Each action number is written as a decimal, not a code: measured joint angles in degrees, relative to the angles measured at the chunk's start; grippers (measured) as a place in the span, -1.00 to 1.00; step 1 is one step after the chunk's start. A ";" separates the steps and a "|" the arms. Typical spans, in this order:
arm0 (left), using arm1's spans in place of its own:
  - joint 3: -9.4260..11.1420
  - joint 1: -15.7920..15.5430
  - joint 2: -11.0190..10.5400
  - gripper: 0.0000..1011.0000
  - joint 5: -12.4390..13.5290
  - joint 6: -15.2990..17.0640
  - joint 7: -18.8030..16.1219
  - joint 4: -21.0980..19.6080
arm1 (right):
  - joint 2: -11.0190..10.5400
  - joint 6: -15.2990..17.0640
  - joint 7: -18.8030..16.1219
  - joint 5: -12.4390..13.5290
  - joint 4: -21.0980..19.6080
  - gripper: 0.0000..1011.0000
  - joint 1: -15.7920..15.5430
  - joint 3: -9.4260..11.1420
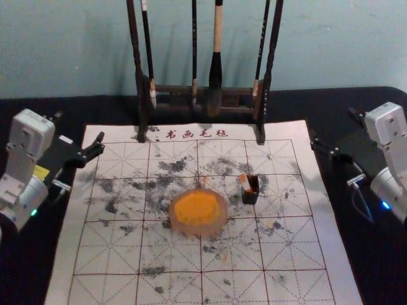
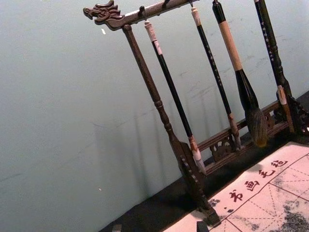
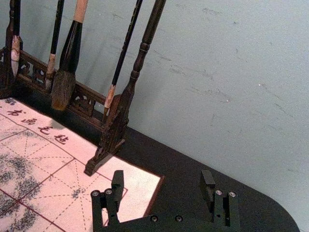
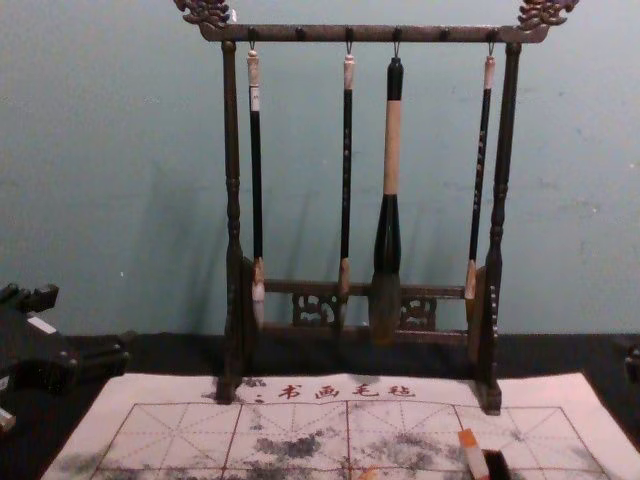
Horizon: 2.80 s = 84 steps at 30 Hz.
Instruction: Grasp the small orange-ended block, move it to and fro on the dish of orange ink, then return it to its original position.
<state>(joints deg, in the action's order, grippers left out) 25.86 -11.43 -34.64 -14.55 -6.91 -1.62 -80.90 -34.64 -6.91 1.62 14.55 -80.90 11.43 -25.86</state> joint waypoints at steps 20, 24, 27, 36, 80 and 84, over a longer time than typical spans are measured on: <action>0.00 0.00 0.00 0.98 0.00 0.00 0.00 0.00 | 0.00 0.00 0.00 0.00 0.00 0.98 0.00 0.00; 0.00 0.00 0.00 0.98 0.00 0.00 0.00 0.00 | 0.00 0.00 0.00 0.00 0.00 0.98 0.00 0.00; 0.00 0.00 0.00 0.98 0.00 0.00 0.00 0.00 | 0.00 0.00 0.00 0.00 0.00 0.98 0.00 0.00; 0.00 0.00 0.00 0.98 0.00 0.00 0.00 0.00 | 0.00 0.00 0.00 0.00 0.00 0.98 0.00 0.00; 0.00 0.00 0.00 0.98 0.00 0.00 0.00 0.00 | -1.57 -0.14 -0.16 -6.98 -14.51 0.98 -13.47 -0.92; 0.00 0.00 0.00 0.98 0.00 0.00 0.00 0.00 | -0.97 -0.92 -0.03 -9.97 -15.14 0.98 -14.61 -2.41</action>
<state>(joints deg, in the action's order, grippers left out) 25.86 -11.43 -34.64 -14.55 -6.91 -1.62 -80.90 -35.61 -7.83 1.59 4.57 -96.04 -3.18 -28.27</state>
